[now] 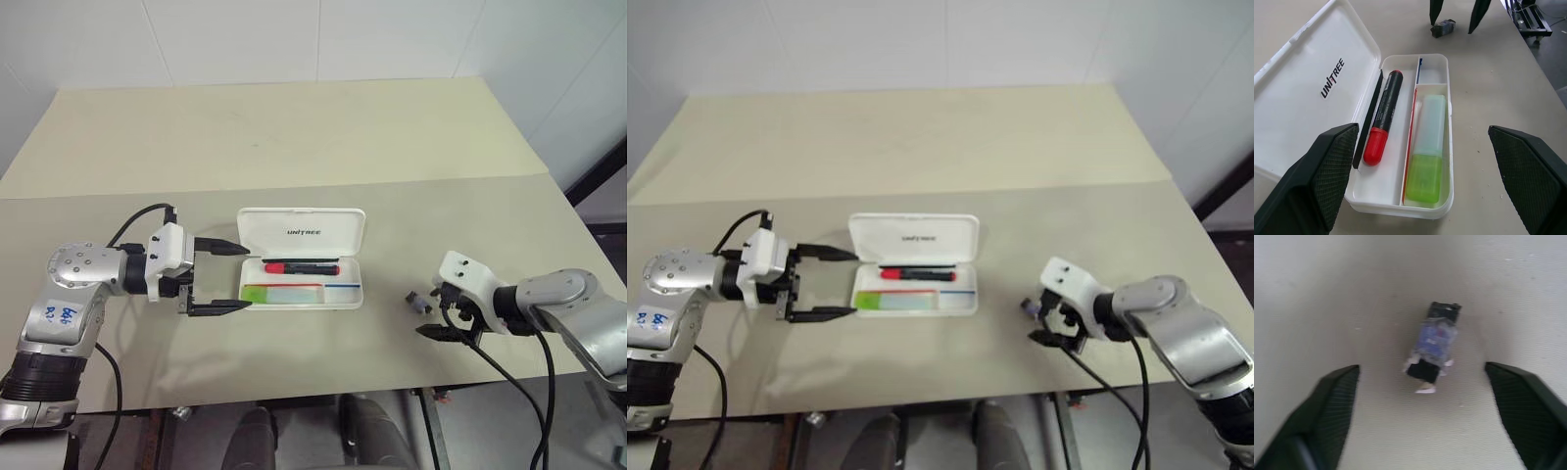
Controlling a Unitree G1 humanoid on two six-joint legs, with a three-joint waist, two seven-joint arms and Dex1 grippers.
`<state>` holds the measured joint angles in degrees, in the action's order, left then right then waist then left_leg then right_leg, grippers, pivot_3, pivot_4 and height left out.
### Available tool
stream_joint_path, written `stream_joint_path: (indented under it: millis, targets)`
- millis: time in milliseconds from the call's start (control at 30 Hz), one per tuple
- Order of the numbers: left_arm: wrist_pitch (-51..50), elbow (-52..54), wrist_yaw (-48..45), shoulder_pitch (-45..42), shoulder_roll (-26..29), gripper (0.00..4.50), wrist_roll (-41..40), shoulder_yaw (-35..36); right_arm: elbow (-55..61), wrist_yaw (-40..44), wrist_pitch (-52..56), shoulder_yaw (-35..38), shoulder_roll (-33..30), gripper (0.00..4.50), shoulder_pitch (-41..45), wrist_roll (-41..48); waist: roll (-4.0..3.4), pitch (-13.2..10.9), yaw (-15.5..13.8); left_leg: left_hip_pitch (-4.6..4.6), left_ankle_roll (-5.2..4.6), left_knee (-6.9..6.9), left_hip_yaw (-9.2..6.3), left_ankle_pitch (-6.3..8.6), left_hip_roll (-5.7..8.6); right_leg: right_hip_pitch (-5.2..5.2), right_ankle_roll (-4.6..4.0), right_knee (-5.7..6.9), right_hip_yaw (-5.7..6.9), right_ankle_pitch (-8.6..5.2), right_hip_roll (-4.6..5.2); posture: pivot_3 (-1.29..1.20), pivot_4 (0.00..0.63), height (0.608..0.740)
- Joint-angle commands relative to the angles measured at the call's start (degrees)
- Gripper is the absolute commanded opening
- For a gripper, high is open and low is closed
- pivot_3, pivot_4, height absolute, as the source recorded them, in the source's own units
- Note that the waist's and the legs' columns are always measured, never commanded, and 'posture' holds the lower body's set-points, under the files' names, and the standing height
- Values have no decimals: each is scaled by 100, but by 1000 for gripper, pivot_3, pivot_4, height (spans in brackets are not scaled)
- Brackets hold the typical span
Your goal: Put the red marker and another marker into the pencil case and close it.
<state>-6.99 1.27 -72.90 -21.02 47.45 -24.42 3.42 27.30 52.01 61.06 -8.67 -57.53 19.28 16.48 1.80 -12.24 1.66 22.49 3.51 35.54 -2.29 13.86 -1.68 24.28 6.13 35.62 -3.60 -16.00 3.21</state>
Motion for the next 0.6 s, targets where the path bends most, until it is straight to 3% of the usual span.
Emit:
stream_joint_path:
  millis: [33, 233, 267, 400, 600]
  targets:
    - [65, 73, 19, -10, 11, 4500, 3, 93, 17, -155, 15, -109, 152, 2820, 162, 2, 0, 0, 6, 1, 0, 3, 0, 0, 0, -1, -1, 0, 0, -1, 0, 0, 150, 740]
    - [55, 139, 59, 59, 46, 4500, -7, 144, -106, -273, 14, -246, 253, 624, 317, -18, 0, 0, 12, 1, 0, 16, 0, 0, 0, -6, -3, 0, -2, -1, -1, 0, 150, 740]
    - [57, 149, 69, 75, 53, 4500, -4, 155, -109, -275, 12, -251, 253, 421, 326, -13, 1, 0, 12, 0, 0, 19, 0, 0, 0, -9, -6, 0, -3, -3, -1, 0, 150, 740]
    - [73, 182, 109, 127, 78, 4500, 9, 185, -199, -261, -148, -274, 238, 347, 418, -54, 1, 0, 12, 1, -1, 39, 0, 1, 0, -17, -35, -1, -5, -18, 0, 0, 150, 740]
    - [90, 238, 135, 235, 143, 4500, 2, 257, -746, 312, -1449, -406, 148, 347, 950, -245, 1, -1, 22, -11, -3, 50, 2, 0, 0, -37, -45, -12, -7, -18, -1, 0, 150, 740]
